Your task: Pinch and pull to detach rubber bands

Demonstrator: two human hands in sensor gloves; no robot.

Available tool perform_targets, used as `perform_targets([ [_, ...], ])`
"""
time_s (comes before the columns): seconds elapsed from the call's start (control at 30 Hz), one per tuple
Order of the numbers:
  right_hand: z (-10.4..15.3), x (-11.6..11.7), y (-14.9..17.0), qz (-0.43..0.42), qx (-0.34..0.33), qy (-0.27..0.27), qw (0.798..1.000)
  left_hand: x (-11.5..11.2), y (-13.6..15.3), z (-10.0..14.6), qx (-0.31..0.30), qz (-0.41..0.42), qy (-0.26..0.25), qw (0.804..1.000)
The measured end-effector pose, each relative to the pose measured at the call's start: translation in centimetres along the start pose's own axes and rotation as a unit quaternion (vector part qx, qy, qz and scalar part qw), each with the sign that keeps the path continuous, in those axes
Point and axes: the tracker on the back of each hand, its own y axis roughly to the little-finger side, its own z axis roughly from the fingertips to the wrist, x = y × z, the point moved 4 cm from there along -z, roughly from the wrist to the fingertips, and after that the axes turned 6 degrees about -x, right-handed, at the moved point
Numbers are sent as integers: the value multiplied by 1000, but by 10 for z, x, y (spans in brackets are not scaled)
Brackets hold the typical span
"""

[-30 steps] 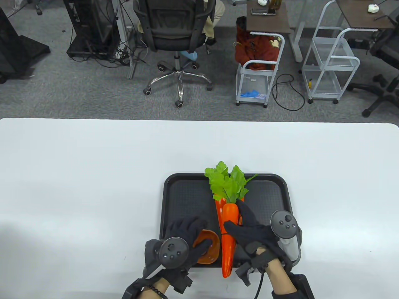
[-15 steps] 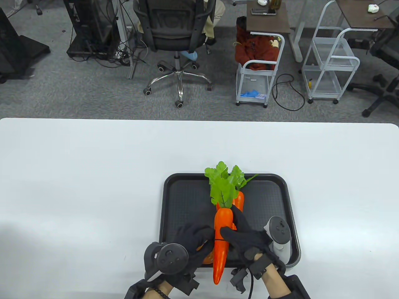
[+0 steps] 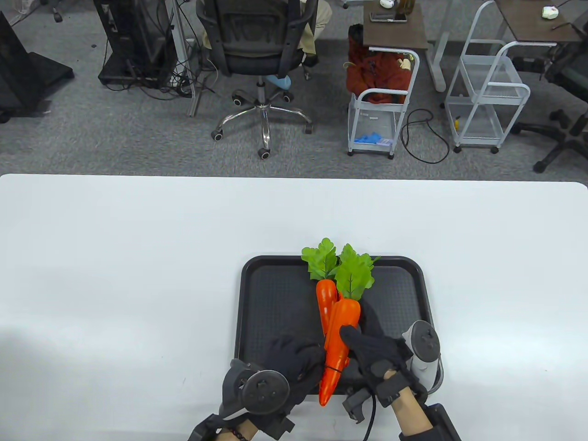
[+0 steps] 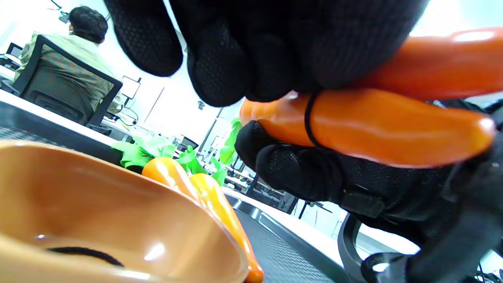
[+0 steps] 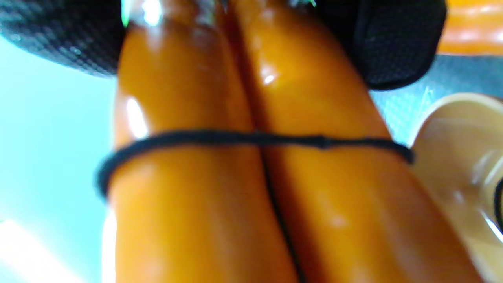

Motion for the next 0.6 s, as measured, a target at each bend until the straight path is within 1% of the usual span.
perform_targets([
  [0.1,-1,-4,-1,9,-7,7,1000,-2,-3,0,-9,-10,8,1000],
  [0.4,-1,-24,-2,-9,-12,50,999,-6,-11,0,-32,-36,28,998],
  [0.6,2,-37,-10,-8,-31,74,997,-3,-12,1,-38,-69,43,996],
])
